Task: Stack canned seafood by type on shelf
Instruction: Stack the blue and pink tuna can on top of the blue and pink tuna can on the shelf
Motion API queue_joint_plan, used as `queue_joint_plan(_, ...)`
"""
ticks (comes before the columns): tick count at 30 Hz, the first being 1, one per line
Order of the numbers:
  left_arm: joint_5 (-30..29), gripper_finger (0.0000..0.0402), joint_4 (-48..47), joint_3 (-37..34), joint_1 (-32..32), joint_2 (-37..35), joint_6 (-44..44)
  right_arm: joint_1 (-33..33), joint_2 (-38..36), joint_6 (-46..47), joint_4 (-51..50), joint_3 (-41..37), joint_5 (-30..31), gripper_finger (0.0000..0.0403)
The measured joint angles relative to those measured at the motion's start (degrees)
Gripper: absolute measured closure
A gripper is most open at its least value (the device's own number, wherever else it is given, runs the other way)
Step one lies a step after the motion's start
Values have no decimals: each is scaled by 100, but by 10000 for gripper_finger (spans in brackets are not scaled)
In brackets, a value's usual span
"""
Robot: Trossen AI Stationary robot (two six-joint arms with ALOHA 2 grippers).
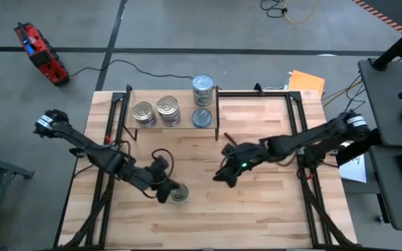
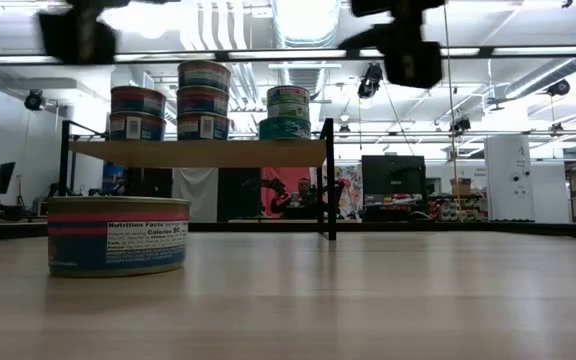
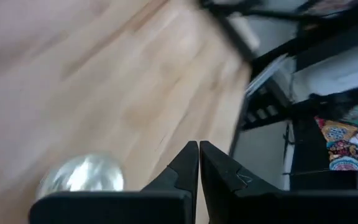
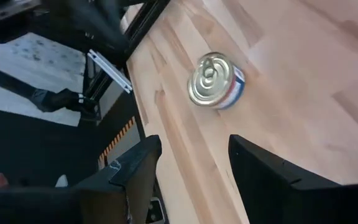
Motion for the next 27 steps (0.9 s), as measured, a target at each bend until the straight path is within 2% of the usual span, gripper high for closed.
queue_joint_plan(4,387,401,-316,-570,-2,-228,-1010,150,769,115,-3,627,170,228)
queue_joint_plan(11,432,401,-314,-1052,-11,-228,-1790,205,2091,115,12,1690,187,270)
queue_joint_plan(20,206,401,-370,-1132,-11,-205,-1905,299,3250,519,-1,2193,208,350)
queue_joint_plan(24,192,402,-377,-1134,-11,-187,-1834,386,3471,648,43,2208,438,382)
queue_joint_plan(27,184,401,-400,-1143,-9,-182,-1713,405,3513,658,99,2210,543,391)
